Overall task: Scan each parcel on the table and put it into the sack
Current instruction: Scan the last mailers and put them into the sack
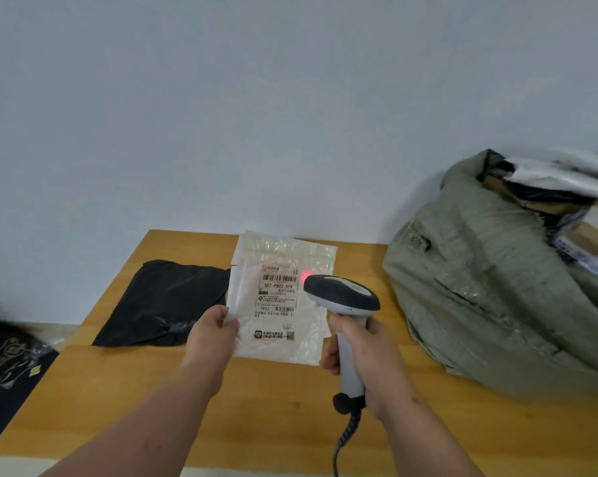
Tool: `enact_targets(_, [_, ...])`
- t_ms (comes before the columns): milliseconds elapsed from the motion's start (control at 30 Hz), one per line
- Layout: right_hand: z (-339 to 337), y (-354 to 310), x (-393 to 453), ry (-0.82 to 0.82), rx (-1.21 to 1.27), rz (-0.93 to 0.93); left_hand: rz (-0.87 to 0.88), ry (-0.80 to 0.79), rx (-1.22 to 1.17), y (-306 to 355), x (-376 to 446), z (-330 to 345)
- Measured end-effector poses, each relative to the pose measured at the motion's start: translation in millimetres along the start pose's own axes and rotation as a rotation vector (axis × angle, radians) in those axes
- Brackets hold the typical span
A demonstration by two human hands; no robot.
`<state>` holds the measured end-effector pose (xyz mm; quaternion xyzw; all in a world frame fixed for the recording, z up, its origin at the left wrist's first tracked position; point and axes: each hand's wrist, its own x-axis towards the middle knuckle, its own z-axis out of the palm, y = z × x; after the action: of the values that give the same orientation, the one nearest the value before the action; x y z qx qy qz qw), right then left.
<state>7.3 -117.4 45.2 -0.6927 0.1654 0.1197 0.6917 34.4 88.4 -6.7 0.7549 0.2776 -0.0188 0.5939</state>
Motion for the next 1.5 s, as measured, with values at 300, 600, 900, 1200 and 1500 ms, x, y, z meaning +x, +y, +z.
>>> enact_targets(300, [-55,-15,-20,-0.019,0.012,-0.07,0.072,0.025,0.022,27,-33,35])
enact_targets(600, [-157,-34,-42,0.0,0.024,-0.127,0.153,0.083,-0.054,73,-98,114])
enact_targets(900, [-235,-61,-56,0.114,0.074,-0.209,0.553,0.221,-0.128,162,-142,178])
enact_targets(1200, [-283,-92,-47,0.236,0.323,-0.291,1.064,0.144,-0.034,271,-148,250])
enact_targets(1500, [-313,-103,-20,0.4,0.325,-0.32,1.224,-0.242,0.791,323,-126,354])
